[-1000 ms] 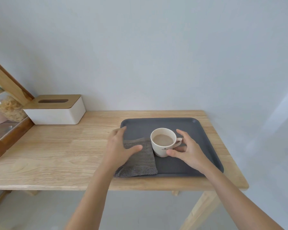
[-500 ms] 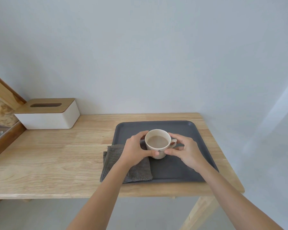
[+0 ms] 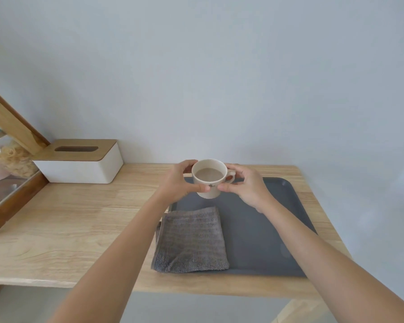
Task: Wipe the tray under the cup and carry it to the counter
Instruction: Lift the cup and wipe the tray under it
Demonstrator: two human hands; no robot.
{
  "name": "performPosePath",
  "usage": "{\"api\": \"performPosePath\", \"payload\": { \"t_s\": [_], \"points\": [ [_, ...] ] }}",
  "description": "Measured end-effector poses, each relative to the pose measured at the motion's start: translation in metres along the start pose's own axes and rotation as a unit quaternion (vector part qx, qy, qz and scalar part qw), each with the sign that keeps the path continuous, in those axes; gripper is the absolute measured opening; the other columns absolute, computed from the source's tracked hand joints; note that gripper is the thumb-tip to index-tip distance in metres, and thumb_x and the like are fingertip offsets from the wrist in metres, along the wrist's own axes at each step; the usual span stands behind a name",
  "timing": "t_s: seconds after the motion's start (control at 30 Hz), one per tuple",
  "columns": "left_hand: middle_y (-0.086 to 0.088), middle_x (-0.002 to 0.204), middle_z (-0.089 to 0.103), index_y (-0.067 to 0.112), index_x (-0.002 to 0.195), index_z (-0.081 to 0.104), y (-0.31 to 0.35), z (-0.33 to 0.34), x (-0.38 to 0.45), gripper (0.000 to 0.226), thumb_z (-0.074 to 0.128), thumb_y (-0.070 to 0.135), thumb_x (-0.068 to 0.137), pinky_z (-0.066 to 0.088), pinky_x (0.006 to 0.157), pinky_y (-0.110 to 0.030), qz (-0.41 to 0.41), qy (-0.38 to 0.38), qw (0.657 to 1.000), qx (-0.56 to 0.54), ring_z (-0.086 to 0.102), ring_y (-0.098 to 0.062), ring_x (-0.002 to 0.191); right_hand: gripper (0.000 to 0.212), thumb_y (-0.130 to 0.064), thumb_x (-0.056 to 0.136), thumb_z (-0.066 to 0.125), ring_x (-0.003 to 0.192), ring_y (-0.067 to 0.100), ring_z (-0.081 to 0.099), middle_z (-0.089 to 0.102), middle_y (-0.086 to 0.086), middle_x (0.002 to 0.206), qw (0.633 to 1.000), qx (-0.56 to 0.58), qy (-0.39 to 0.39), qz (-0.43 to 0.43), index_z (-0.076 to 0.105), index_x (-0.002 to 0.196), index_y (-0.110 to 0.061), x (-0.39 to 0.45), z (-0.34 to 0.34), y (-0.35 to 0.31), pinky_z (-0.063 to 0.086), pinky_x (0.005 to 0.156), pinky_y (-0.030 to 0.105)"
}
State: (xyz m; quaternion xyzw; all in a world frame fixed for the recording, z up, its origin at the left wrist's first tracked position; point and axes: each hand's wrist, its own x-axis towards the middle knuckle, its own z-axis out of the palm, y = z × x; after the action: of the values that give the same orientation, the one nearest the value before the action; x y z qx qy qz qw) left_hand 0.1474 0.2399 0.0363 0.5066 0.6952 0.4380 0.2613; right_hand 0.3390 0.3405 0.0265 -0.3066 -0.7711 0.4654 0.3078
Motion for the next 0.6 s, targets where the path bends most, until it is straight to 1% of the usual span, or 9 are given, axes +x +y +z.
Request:
{"api": "performPosePath", "payload": {
  "t_s": [0.07, 0.1, 0.2, 0.3, 0.4, 0.5, 0.57, 0.6],
  "points": [
    [0.005, 0.118, 0.067, 0.018, 0.126, 0.057, -0.009, -0.008, 0.006, 0.079, 0.092, 0.028, 0.056, 0.038, 0.082, -0.014, -0.011, -0.002, 1.000, 0.003, 0.057, -0.008, 0.115, 0.053, -0.014, 0.069, 0.085, 0.098, 0.017, 0.067, 0.074, -0.004, 0.104, 1.000, -0.001, -0.006, 0.006, 0.068, 0.117, -0.028, 0.011, 0.012, 0.002, 0.054, 0.093, 0.036],
    [0.006, 0.119, 0.067, 0.019, 0.127, 0.057, -0.015, -0.012, 0.009, 0.079, 0.092, 0.028, 0.056, 0.036, 0.081, -0.014, -0.015, -0.001, 1.000, 0.005, 0.057, -0.008, 0.115, 0.053, -0.015, 0.069, 0.085, 0.099, 0.017, 0.067, 0.074, -0.005, 0.105, 1.000, -0.001, -0.009, 0.011, 0.068, 0.117, -0.028, 0.016, 0.018, 0.004, 0.053, 0.094, 0.037],
    [0.010, 0.120, 0.067, 0.023, 0.128, 0.056, -0.031, -0.019, 0.014, 0.086, 0.092, 0.040, 0.052, 0.037, 0.085, -0.020, -0.027, 0.004, 0.999, 0.022, 0.056, -0.005, 0.118, 0.055, -0.017, 0.068, 0.086, 0.103, 0.017, 0.065, 0.073, -0.009, 0.108, 1.000, -0.005, -0.014, 0.018, 0.068, 0.119, -0.029, 0.026, 0.033, 0.009, 0.052, 0.096, 0.040],
    [0.012, 0.118, 0.068, 0.024, 0.124, 0.060, -0.041, -0.023, 0.014, 0.077, 0.092, 0.032, 0.055, 0.035, 0.079, -0.012, -0.020, 0.000, 1.000, 0.020, 0.057, -0.003, 0.116, 0.056, -0.018, 0.067, 0.086, 0.102, 0.019, 0.066, 0.074, -0.009, 0.106, 1.000, -0.006, -0.019, 0.024, 0.068, 0.118, -0.032, 0.031, 0.043, 0.015, 0.052, 0.095, 0.040],
    [0.010, 0.118, 0.068, 0.021, 0.125, 0.060, -0.046, -0.024, 0.012, 0.075, 0.092, 0.026, 0.057, 0.035, 0.077, -0.009, -0.017, -0.004, 1.000, 0.017, 0.057, -0.004, 0.113, 0.057, -0.021, 0.067, 0.087, 0.105, 0.015, 0.064, 0.073, -0.011, 0.108, 0.999, -0.017, -0.021, 0.039, 0.067, 0.120, -0.032, 0.032, 0.049, 0.020, 0.050, 0.097, 0.036],
    [0.010, 0.120, 0.067, 0.021, 0.127, 0.059, -0.054, -0.022, 0.012, 0.078, 0.092, 0.029, 0.057, 0.034, 0.078, -0.009, -0.022, -0.007, 1.000, 0.021, 0.057, -0.004, 0.115, 0.059, -0.022, 0.067, 0.086, 0.108, 0.013, 0.061, 0.071, -0.011, 0.113, 0.998, -0.020, -0.023, 0.050, 0.066, 0.122, -0.031, 0.031, 0.053, 0.023, 0.046, 0.095, 0.030],
    [0.012, 0.120, 0.068, 0.024, 0.126, 0.059, -0.058, -0.021, 0.011, 0.079, 0.091, 0.035, 0.055, 0.038, 0.084, -0.014, -0.020, -0.006, 1.000, 0.021, 0.057, -0.005, 0.117, 0.059, -0.023, 0.069, 0.086, 0.110, 0.010, 0.060, 0.070, -0.012, 0.115, 0.998, -0.018, -0.027, 0.054, 0.065, 0.123, -0.033, 0.028, 0.054, 0.025, 0.043, 0.095, 0.027],
    [0.013, 0.119, 0.068, 0.026, 0.125, 0.059, -0.059, -0.021, 0.010, 0.079, 0.091, 0.040, 0.054, 0.041, 0.090, -0.019, -0.019, -0.005, 1.000, 0.022, 0.057, -0.005, 0.118, 0.059, -0.025, 0.069, 0.085, 0.111, 0.009, 0.059, 0.070, -0.013, 0.116, 0.998, -0.021, -0.029, 0.057, 0.065, 0.124, -0.035, 0.027, 0.054, 0.026, 0.043, 0.096, 0.028]
  ]
}}
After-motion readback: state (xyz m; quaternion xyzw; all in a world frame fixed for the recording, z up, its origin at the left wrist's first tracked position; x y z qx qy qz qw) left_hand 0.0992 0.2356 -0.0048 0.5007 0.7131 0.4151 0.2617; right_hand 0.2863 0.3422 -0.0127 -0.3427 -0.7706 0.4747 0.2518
